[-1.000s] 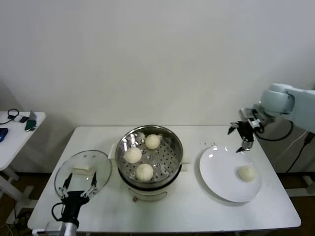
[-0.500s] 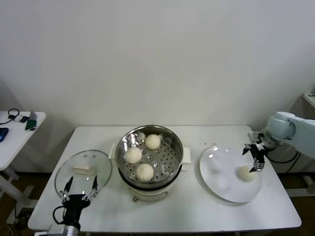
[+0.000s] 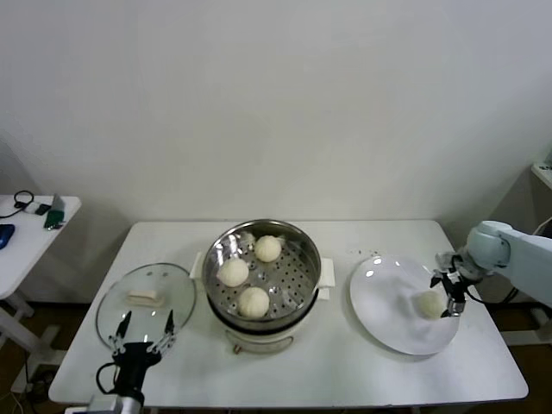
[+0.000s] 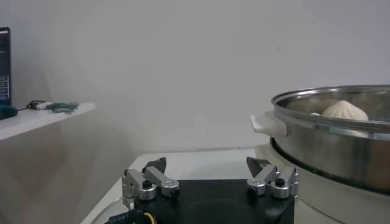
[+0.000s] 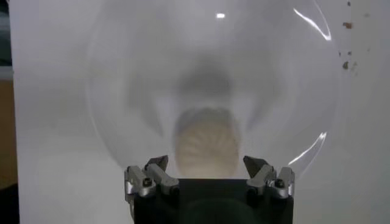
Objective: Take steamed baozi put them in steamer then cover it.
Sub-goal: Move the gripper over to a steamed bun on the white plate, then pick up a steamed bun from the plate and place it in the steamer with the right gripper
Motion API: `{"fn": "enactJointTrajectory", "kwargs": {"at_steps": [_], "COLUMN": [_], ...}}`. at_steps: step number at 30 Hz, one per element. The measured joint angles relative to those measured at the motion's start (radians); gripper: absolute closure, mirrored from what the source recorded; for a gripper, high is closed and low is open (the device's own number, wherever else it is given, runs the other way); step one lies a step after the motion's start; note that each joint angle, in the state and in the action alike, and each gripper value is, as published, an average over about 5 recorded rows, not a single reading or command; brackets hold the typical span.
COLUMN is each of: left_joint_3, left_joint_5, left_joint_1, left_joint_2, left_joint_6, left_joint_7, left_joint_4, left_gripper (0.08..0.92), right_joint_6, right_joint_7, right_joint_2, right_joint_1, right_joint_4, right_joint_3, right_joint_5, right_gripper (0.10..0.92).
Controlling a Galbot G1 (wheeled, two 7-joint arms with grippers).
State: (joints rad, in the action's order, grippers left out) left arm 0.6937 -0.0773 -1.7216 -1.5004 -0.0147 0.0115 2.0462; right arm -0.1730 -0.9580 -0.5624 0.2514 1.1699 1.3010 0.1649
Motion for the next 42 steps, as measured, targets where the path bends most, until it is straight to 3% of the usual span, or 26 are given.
{"fn": "enactJointTrajectory", "kwargs": {"at_steps": [6, 14, 22, 42], "left_joint_3": [0.004, 0.004, 0.007, 0.003], "left_joint_5": [-0.002, -0.004, -0.006, -0.025], "left_joint_1": [-0.004, -0.006, -0.001, 0.014], "left_joint_2": [0.0, 0.001, 0.003, 0.026], "left_joint_6": [-0.003, -0.005, -0.004, -0.001], "left_joint_7": [-0.001, -0.002, -0.002, -0.001], "left_joint_4": [0.003, 0.004, 0.006, 0.012], "left_gripper": [0.177, 0.177, 0.177, 0.177], "right_joint_6": [0.002, -0.006, -0.014, -0.107], "right_joint_7": [0.001, -0.004, -0.019, -0.03], "right_joint_2": [-0.012, -0.012, -0.015, -0.232], "right_joint_1": [-0.036, -0.049, 0.013, 0.719], "right_joint_4": [-0.022, -0.024, -0.004, 0.278], "right_joint_3": [-0.037, -0.057, -0.021, 0.303], "right_joint_5": [-0.01, -0.012, 0.023, 0.455], "right_gripper": [0.225, 0.32, 0.338, 0.338]}}
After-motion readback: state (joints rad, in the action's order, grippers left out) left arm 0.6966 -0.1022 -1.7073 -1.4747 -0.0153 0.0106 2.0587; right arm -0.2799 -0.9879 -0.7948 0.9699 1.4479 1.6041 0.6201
